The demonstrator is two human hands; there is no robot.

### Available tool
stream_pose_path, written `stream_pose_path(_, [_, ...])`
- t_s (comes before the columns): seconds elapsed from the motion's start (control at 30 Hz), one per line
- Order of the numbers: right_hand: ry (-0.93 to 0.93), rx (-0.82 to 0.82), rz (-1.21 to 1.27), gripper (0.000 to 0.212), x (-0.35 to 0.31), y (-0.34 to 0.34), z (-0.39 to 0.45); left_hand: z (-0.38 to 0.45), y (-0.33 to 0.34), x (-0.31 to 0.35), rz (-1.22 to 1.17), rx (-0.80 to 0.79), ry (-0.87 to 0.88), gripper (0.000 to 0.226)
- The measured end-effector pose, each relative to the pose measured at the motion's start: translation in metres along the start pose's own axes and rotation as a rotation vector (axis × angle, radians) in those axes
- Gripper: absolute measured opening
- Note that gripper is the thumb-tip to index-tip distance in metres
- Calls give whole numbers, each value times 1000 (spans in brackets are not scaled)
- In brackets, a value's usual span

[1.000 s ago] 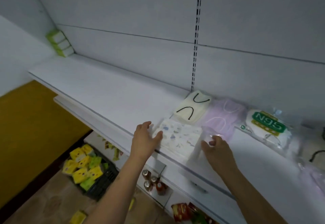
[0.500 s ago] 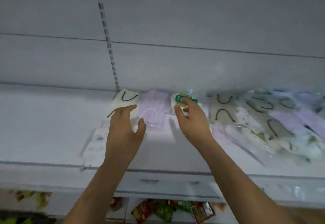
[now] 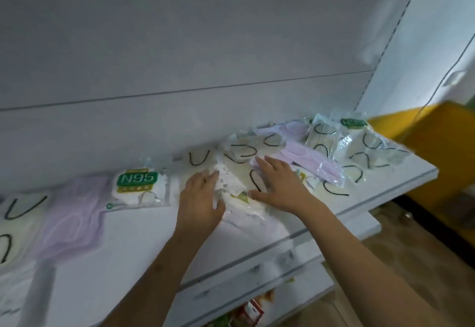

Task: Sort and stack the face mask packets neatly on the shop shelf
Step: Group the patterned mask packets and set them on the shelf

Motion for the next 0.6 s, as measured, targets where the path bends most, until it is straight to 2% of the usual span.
stream_pose_path(0.07, [19, -74, -34, 95, 20, 19, 12, 15, 13, 5, 118, -98, 44, 69])
stream_pose_path(0.13, [56, -48, 0, 97, 36, 23, 30, 26, 20, 6, 138, -112, 54, 60])
stream_pose_path(0.23, [92, -20, 31, 82, 56, 20, 58, 31, 17, 12, 120, -7, 87, 34])
stream_pose_path(0.3, [88, -62, -7, 75, 67, 22, 72, 30, 13, 20, 120, 49, 151, 21])
stream_pose_path(0.4, [29, -183, -36, 95, 71, 21, 79, 32, 3, 29, 70, 110, 165, 16])
stream_pose_path(0.53, [4, -204, 230, 81, 67, 1, 76, 33, -20, 34, -178, 247, -72, 24])
stream_pose_path(0.6, [-53, -57, 485, 77, 59, -23, 69, 32, -28, 31, -272, 327, -202, 23])
Point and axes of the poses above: each hand's wrist, its own z-axis towards the middle knuckle, its own y-axis out of the palm, x = y × z, the point moved 6 cm from there along z, towards the middle knuckle, and after that the axes turned 10 degrees about y, right-handed, at the moved point
